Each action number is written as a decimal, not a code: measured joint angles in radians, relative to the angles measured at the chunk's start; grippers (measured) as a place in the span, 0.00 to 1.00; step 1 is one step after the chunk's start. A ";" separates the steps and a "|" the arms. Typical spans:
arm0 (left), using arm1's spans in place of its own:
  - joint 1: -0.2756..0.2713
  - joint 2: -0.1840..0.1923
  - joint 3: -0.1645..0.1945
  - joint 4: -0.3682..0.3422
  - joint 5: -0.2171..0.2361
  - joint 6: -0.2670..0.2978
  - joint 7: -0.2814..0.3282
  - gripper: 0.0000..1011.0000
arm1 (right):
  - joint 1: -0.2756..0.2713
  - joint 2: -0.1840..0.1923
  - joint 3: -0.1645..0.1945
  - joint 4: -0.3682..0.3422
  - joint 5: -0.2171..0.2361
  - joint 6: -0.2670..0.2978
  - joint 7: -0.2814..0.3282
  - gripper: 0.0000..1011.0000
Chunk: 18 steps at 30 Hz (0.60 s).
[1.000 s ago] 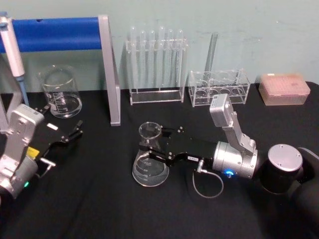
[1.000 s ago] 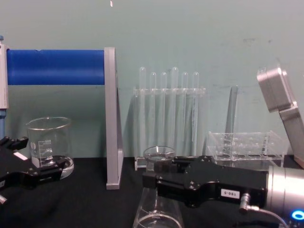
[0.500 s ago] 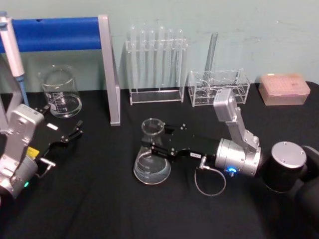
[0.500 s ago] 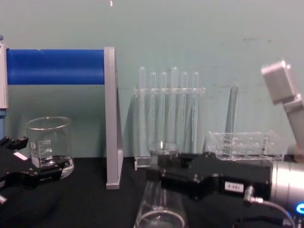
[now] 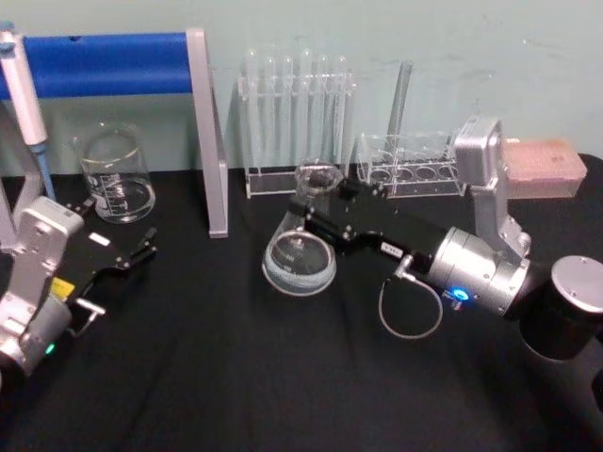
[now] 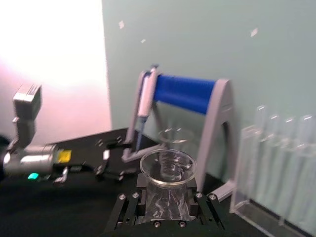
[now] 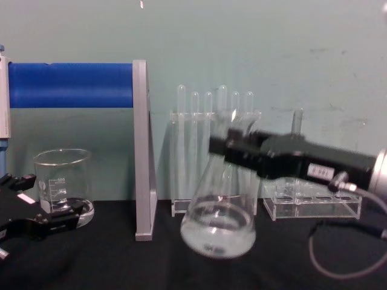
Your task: Grasp the erlenmeyer flask with one hand, shake it three times, then place it back.
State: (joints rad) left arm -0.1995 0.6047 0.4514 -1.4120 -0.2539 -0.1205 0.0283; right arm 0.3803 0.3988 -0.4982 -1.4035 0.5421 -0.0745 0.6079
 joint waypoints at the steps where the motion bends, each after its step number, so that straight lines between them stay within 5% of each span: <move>1: 0.000 0.000 0.000 0.000 0.000 0.000 0.000 0.99 | 0.000 0.000 0.000 0.000 0.000 0.000 0.000 0.44; 8: 0.000 0.000 0.000 0.000 0.000 0.000 0.000 0.99 | -0.070 0.013 0.059 -0.131 -0.001 0.031 -0.135 0.44; 13: 0.000 0.000 0.000 0.000 0.000 0.000 0.000 0.99 | -0.122 0.009 0.094 -0.202 -0.066 0.046 -0.254 0.44; 18: 0.000 0.000 0.000 0.000 0.000 0.000 0.000 0.99 | -0.143 0.001 0.112 -0.224 -0.108 0.060 -0.311 0.44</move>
State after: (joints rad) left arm -0.1995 0.6047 0.4514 -1.4120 -0.2539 -0.1205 0.0282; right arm 0.2375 0.3995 -0.3867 -1.6271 0.4339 -0.0147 0.2974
